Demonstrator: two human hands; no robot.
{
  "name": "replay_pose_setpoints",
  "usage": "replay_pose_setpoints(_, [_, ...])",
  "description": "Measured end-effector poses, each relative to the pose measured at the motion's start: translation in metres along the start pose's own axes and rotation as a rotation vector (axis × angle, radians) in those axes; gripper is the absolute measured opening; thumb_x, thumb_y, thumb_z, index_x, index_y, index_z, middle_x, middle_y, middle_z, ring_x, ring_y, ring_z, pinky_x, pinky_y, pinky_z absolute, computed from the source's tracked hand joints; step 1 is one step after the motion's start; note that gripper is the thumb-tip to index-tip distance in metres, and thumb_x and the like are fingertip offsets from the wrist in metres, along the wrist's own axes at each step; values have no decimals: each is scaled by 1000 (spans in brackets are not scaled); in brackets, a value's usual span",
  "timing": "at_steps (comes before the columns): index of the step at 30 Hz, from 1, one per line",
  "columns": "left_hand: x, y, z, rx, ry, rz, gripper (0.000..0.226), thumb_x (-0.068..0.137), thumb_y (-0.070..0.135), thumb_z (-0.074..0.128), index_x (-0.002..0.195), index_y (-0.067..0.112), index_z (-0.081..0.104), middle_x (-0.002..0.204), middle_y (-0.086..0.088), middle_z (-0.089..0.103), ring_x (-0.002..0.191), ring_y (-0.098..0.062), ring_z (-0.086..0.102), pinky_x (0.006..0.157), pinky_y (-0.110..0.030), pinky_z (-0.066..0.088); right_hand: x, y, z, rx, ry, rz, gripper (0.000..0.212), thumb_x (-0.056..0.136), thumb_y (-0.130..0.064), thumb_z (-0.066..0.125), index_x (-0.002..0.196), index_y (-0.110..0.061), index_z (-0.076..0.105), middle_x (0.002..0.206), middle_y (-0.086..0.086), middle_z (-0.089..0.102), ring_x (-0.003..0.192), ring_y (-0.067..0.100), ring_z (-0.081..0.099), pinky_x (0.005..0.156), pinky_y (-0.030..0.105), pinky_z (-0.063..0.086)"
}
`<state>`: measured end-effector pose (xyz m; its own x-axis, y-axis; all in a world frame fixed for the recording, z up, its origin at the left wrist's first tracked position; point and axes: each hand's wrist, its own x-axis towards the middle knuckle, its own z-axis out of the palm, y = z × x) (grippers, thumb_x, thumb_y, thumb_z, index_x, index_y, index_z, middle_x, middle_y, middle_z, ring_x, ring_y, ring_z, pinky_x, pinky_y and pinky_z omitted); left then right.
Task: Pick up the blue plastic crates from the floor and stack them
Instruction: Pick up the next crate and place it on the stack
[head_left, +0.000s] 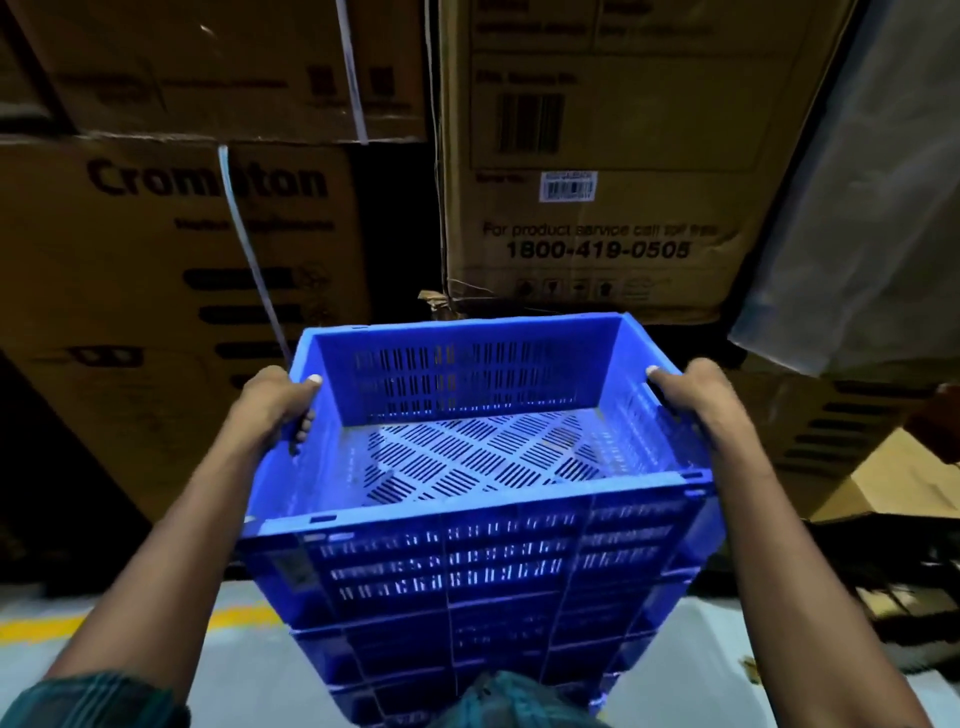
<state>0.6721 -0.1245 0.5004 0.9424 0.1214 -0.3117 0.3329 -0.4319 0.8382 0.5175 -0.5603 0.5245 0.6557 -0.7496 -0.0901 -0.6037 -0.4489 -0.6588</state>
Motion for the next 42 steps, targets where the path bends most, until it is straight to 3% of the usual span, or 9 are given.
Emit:
replay_pose_setpoints(7, [-11, 2, -3, 192, 67, 9, 46, 95, 38, 58, 76, -4, 56, 58, -20, 58, 45, -28, 55, 49, -37, 49, 5, 3, 4, -67, -44, 13, 86, 83, -58, 62, 136, 4, 34, 131, 23, 57, 117, 42, 58, 97, 48, 48])
replay_pose_setpoints(9, [-27, 6, -2, 412, 132, 35, 53, 90, 46, 62, 85, -7, 62, 77, -23, 67, 66, -34, 65, 64, -41, 54, 5, 3, 4, -94, -43, -10, 89, 87, -55, 61, 142, 5, 25, 136, 23, 54, 123, 42, 54, 101, 48, 44])
replay_pose_setpoints(15, [-80, 0, 26, 712, 375, 64, 70, 85, 56, 63, 128, 2, 46, 128, -24, 53, 117, -43, 52, 91, -46, 43, -2, 2, 9, -197, -17, -70, 85, 88, -54, 60, 144, 1, 25, 143, 22, 46, 129, 41, 48, 100, 46, 41])
replay_pose_setpoints(20, [-126, -5, 66, 861, 406, 165, 70, 85, 64, 55, 132, 12, 47, 145, -21, 36, 134, -43, 31, 106, -58, 25, -19, -2, 12, -301, 28, -289, 72, 90, -52, 57, 143, -9, 33, 145, 20, 39, 131, 44, 38, 106, 52, 29])
replay_pose_setpoints(24, [-176, -3, 98, 667, 231, 456, 64, 90, 62, 49, 138, 20, 47, 144, -6, 49, 132, -29, 45, 103, -52, 34, -42, 6, 16, -340, -107, -450, 73, 89, -60, 53, 146, -17, 34, 152, 16, 34, 144, 46, 17, 112, 60, 14])
replay_pose_setpoints(26, [-203, -4, 110, 659, 131, 612, 61, 93, 65, 37, 138, 25, 49, 141, 2, 55, 128, -22, 51, 102, -43, 36, -54, 19, 12, -351, -200, -593, 70, 88, -65, 51, 143, -23, 38, 149, 8, 41, 146, 38, 20, 112, 58, 16])
replay_pose_setpoints(30, [-233, -16, 125, 786, 58, 783, 69, 85, 76, 28, 121, 28, 62, 117, 10, 68, 115, -15, 59, 91, -36, 34, -78, 38, -11, -207, -549, -904, 62, 81, -80, 42, 131, -44, 42, 128, -18, 62, 115, 11, 61, 92, 46, 50])
replay_pose_setpoints(35, [-238, -23, 145, 651, 198, 839, 23, 91, 37, 60, 102, 18, 68, 90, 2, 71, 90, -26, 61, 78, -32, 23, -81, 54, -20, -311, -300, -1177, 53, 81, -75, 51, 121, -41, 52, 110, -20, 71, 101, 9, 68, 72, 36, 55])
replay_pose_setpoints(42, [-233, -22, 148, 634, 242, 849, 19, 92, 34, 64, 96, 15, 68, 83, 3, 69, 82, -23, 58, 75, -27, 17, -77, 56, -12, -333, -130, -1236, 29, 85, -57, 63, 95, -31, 68, 75, -5, 72, 74, 23, 68, 52, 30, 35])
